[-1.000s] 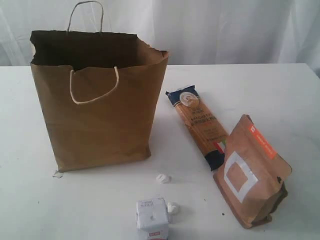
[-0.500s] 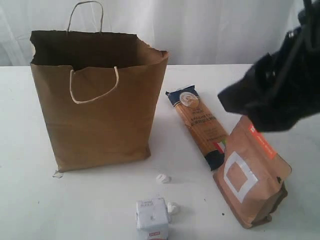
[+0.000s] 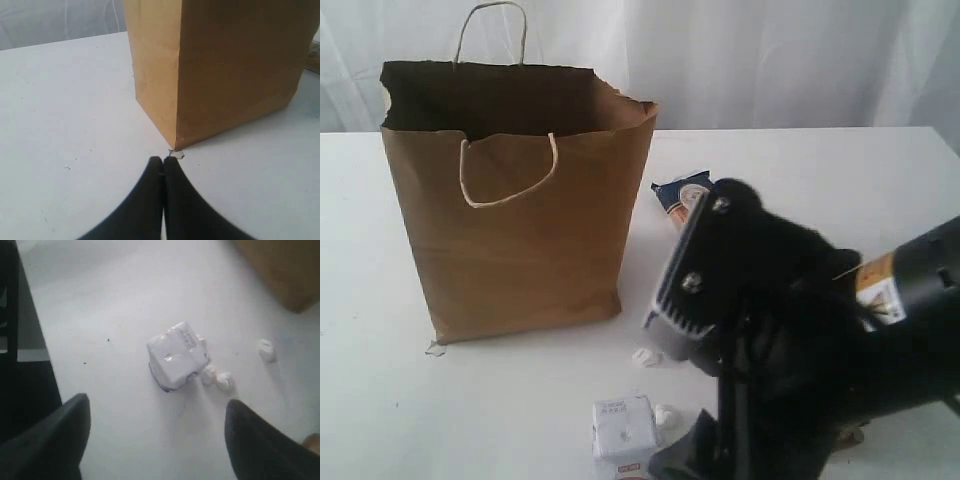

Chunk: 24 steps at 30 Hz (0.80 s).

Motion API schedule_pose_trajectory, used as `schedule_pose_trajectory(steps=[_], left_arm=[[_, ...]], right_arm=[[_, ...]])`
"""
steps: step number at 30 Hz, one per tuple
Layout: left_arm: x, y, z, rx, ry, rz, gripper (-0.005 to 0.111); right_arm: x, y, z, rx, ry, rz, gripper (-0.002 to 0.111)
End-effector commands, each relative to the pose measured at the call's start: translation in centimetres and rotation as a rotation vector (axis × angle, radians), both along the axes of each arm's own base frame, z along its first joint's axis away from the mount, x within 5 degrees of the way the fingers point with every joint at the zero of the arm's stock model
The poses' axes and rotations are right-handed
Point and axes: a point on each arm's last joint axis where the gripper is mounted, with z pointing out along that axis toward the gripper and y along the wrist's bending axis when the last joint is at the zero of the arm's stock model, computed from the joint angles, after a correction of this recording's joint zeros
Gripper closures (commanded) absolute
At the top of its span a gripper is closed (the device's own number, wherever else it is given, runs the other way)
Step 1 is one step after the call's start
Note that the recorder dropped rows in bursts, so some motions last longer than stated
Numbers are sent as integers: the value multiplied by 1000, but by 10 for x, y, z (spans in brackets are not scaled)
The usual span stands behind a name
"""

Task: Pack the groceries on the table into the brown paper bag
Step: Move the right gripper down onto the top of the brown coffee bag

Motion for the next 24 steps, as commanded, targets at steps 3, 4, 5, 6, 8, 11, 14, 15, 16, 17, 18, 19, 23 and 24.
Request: schedule_pose_trajectory(steps=[3,4,5,6,8,11,14,15,16,17,18,19,23,24], left_arm=[[0,0,-1,-10,4,6,107],[0,0,-1,-10,4,6,107],[0,0,-1,-10,4,6,107],[0,0,-1,-10,4,6,107],[0,0,-1,-10,4,6,107],[0,0,-1,-10,4,6,107],[0,0,-1,-10,4,6,107],[0,0,-1,-10,4,6,107],[0,0,-1,-10,4,6,107],[0,0,-1,-10,4,6,107],[0,0,-1,-10,4,6,107],[0,0,-1,-10,4,6,107],[0,0,-1,-10,4,6,107],[0,0,-1,-10,4,6,107]], right_arm=[[11,24,-31,-75,12,135,38],[13,25,-29,-73,2,136,38],[14,26,-25,-65,-7,125,38],[18,23,-14,-28,-33,59,38],[30,11,7,29,-71,-114,38],[44,-12,22,24,-93,-349,38],[53,-43,28,-80,-126,-561,38],[54,-52,27,-112,-114,-623,38],[53,-60,28,-136,-110,-669,38],[53,-64,28,-155,-97,-685,38],[52,-66,28,-163,-88,-696,38],[51,-69,27,-175,-79,-704,38],[55,-70,27,-166,-86,-716,38],[58,-70,27,-159,-91,-722,38]])
